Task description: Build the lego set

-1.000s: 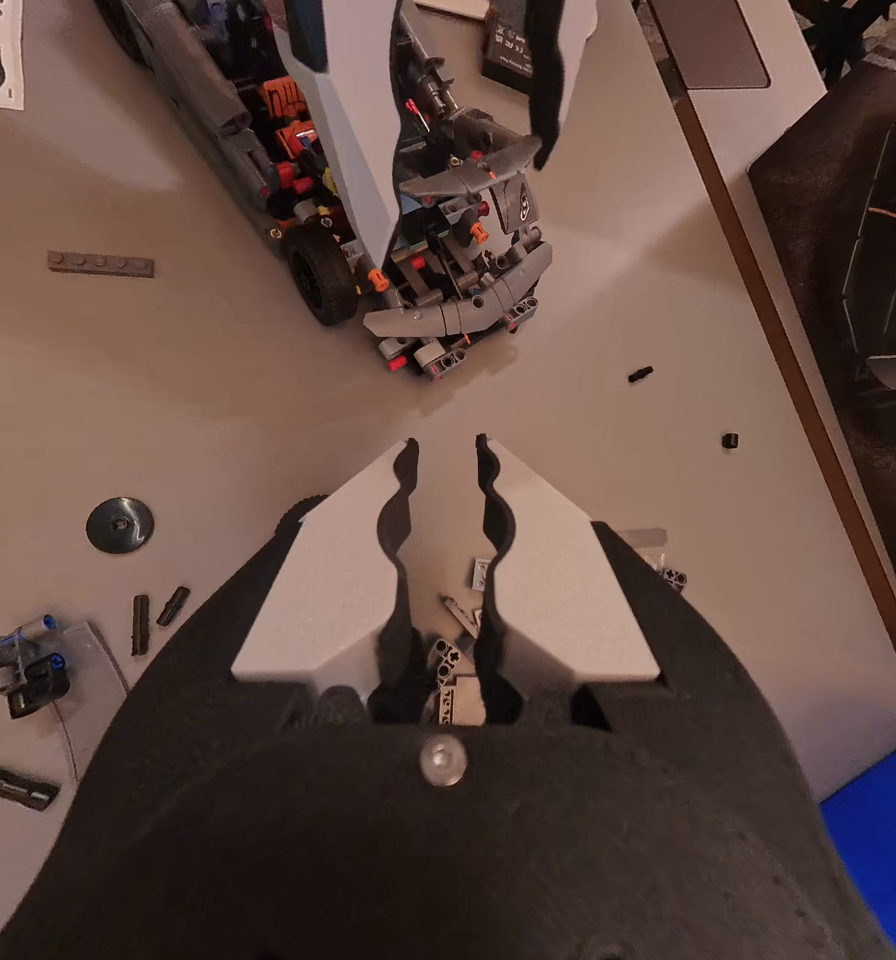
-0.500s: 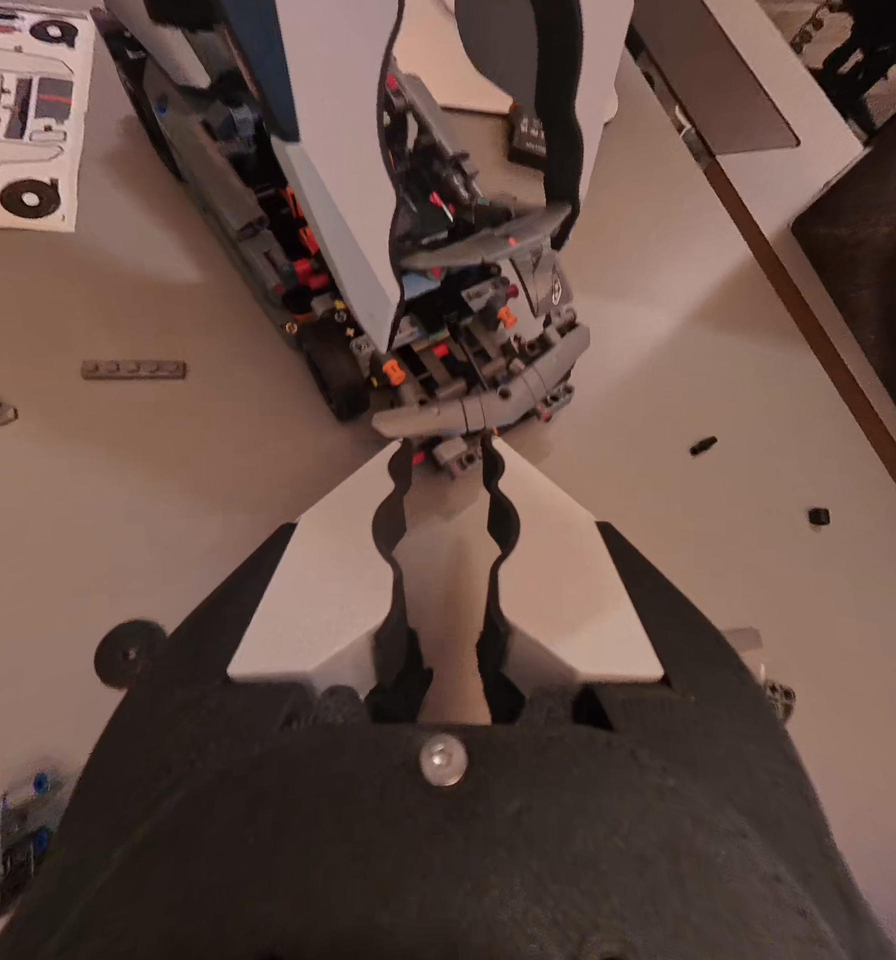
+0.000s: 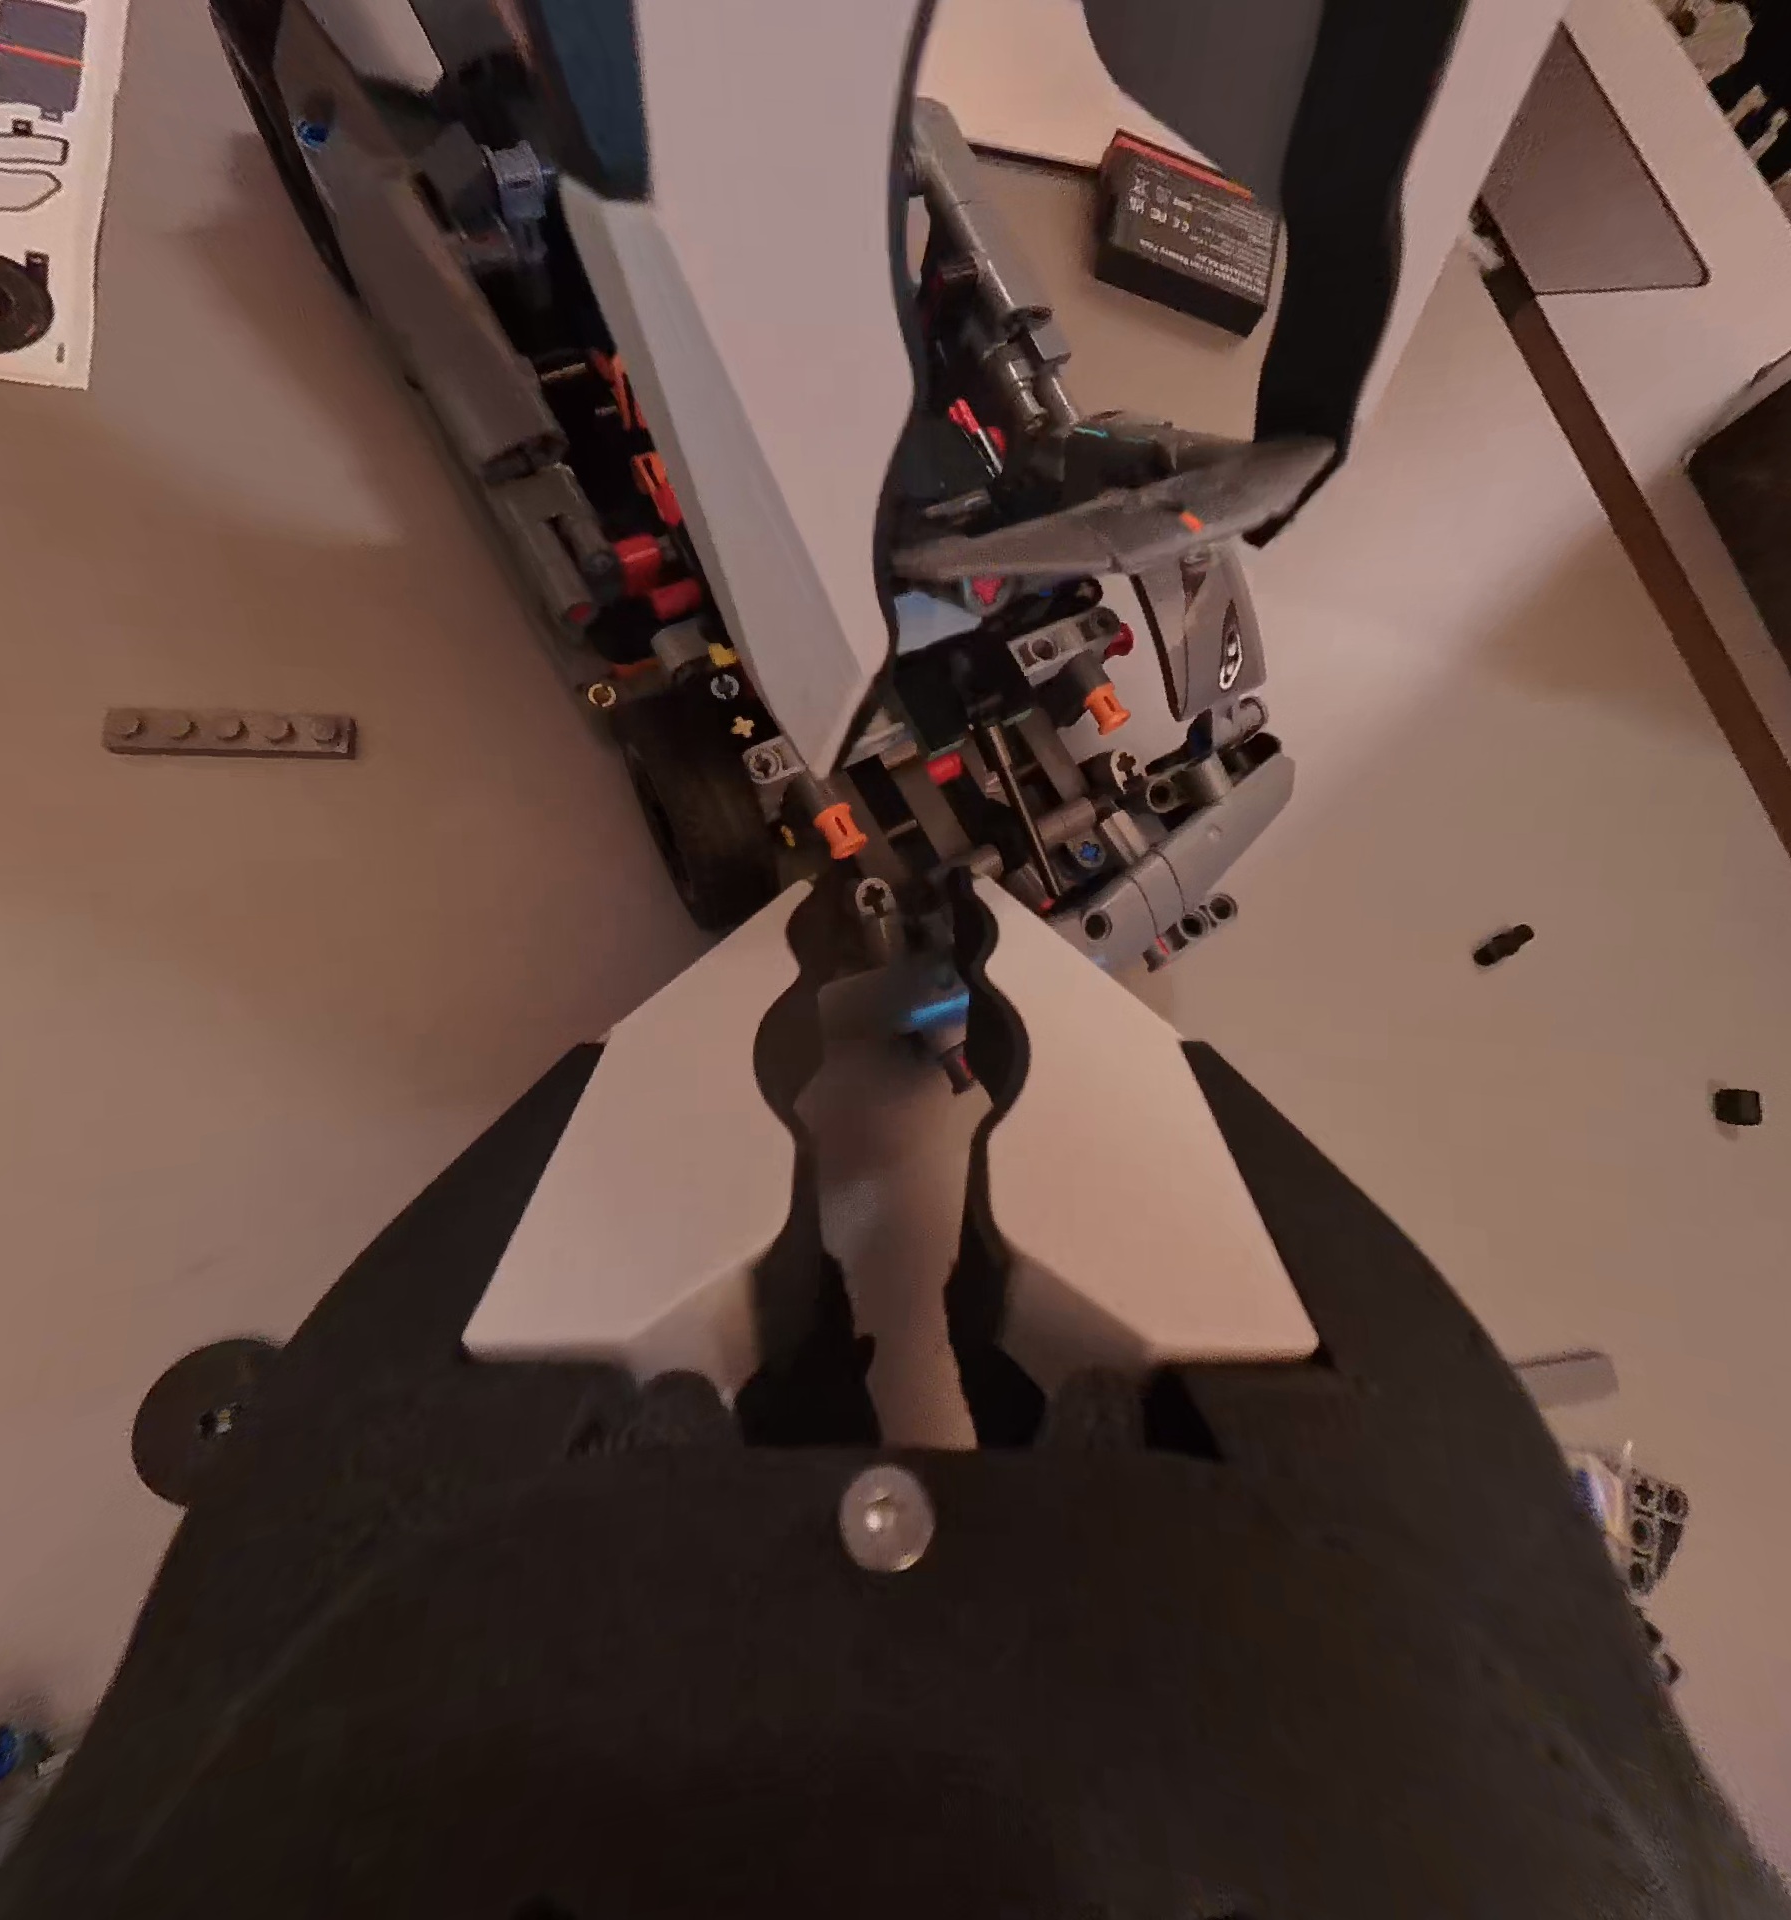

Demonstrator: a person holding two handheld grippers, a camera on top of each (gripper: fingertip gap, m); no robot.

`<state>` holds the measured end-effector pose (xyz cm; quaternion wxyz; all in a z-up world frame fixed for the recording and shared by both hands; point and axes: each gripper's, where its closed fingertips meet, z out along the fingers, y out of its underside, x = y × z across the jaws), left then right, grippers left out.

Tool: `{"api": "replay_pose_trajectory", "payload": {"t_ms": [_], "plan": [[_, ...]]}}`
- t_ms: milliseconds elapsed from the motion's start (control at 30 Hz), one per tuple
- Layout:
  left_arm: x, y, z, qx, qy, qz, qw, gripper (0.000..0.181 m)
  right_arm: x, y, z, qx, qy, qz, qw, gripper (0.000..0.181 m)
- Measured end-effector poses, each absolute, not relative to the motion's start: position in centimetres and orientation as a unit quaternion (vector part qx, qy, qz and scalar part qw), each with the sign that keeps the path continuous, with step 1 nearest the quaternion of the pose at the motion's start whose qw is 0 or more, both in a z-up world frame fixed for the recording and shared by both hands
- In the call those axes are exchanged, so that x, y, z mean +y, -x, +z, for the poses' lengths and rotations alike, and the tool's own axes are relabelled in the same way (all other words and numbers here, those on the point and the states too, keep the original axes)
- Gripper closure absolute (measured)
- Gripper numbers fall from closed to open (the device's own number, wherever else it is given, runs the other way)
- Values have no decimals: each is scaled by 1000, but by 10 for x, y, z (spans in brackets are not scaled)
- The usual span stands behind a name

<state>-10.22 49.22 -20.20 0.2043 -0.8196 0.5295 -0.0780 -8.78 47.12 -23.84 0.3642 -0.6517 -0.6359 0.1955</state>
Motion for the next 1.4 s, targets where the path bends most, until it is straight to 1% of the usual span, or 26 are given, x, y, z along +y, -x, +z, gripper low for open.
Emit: {"api": "replay_pose_trajectory", "payload": {"t_ms": [267, 533, 700, 733, 967, 1100, 1400], "plan": [[489, 108, -200, 530, 817, -82, 211, 101, 468, 90, -240, -637, 651, 199, 361, 162], [488, 105, -203, 541, 815, -70, 199, 101, 468, 86, -234, -633, 649, 215, 363, 154], [487, 106, -204, 539, 815, -73, 199, 101, 477, 72, -221, -604, 667, 254, 355, 145], [487, 106, -204, 540, 814, -74, 200, 101, 480, 69, -220, -596, 674, 261, 350, 149], [482, 110, -205, 547, 812, -70, 194, 101, 485, 67, -222, -546, 706, 323, 316, 152], [477, 108, -204, 552, 807, -68, 198, 101, 481, 72, -228, -507, 728, 372, 272, 153], [473, 98, -204, 563, 796, -76, 211, 101, 487, 71, -232, -386, 768, 479, 180, 165]]}}
